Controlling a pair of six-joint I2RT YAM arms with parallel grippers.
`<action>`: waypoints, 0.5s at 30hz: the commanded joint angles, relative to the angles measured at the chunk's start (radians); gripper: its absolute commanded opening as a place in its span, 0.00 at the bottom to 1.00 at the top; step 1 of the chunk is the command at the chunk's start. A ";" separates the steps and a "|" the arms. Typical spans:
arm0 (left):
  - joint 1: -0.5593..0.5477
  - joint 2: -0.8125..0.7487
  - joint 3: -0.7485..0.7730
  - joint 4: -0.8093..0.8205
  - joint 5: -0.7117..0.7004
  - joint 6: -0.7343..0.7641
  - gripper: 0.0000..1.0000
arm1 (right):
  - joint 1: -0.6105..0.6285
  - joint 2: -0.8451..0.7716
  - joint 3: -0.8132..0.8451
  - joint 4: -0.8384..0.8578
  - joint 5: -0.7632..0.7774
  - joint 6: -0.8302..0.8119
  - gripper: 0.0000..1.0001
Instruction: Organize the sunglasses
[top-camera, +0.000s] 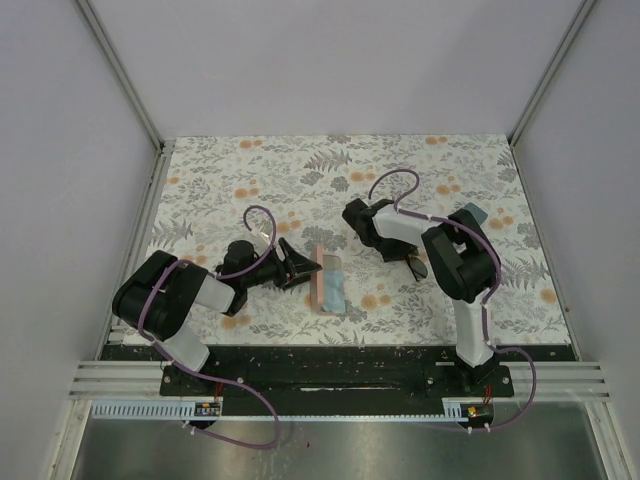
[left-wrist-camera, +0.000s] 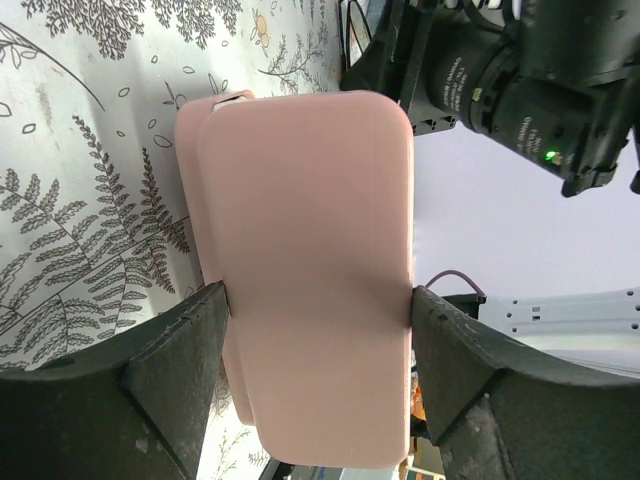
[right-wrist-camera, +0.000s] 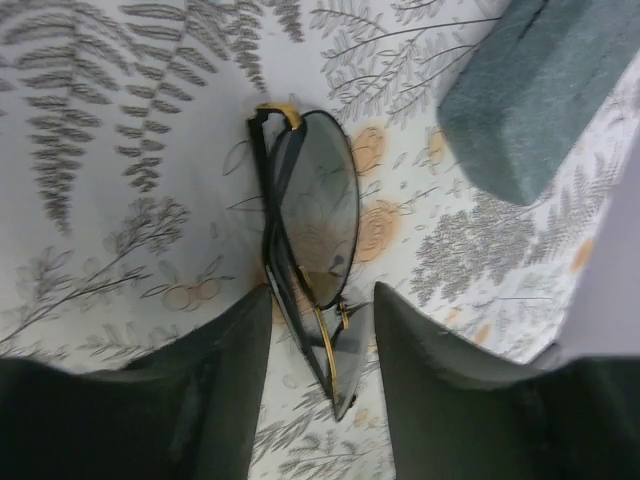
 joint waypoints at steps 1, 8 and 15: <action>-0.002 -0.023 0.034 0.039 0.010 0.030 0.59 | -0.016 0.048 0.021 -0.034 0.097 0.056 0.44; -0.001 -0.033 0.028 0.019 0.010 0.046 0.59 | -0.053 -0.106 -0.082 0.104 -0.073 0.038 0.17; 0.001 -0.037 0.037 0.010 0.013 0.049 0.58 | -0.088 -0.459 -0.243 0.351 -0.482 -0.002 0.18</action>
